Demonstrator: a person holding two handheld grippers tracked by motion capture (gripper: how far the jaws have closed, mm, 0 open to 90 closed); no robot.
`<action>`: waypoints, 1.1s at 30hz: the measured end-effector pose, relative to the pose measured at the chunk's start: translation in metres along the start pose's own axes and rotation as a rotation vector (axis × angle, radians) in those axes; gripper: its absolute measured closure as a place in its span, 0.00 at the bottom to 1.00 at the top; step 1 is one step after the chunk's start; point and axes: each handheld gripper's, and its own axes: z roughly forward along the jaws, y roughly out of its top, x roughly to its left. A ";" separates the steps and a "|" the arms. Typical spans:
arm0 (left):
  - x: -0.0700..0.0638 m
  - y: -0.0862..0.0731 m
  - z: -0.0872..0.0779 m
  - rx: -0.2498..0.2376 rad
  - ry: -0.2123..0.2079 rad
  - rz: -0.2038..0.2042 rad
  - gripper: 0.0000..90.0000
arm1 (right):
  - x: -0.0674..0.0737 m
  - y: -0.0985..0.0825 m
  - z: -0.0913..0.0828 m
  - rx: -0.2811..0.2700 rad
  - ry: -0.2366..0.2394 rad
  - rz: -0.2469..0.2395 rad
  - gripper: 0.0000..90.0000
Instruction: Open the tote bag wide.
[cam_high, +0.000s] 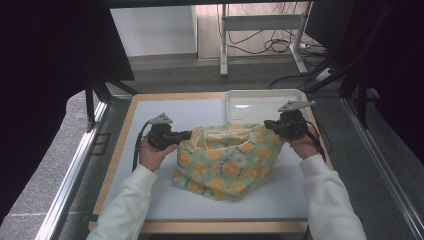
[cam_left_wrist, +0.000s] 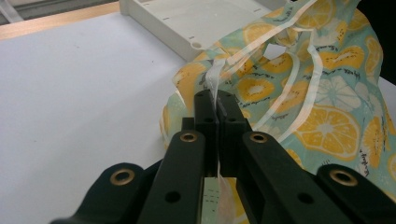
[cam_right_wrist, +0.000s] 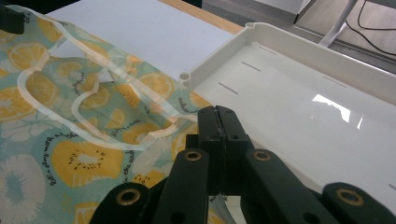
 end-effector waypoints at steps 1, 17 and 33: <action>0.000 0.000 0.000 0.000 0.000 0.000 1.00 | 0.000 0.000 0.000 -0.002 0.000 -0.003 0.99; -0.004 0.001 -0.006 -0.009 -0.001 0.014 1.00 | 0.011 -0.005 -0.010 -0.045 0.016 -0.007 0.99; -0.008 -0.001 -0.013 -0.015 -0.002 0.023 1.00 | 0.024 -0.014 -0.020 -0.091 0.036 -0.010 0.99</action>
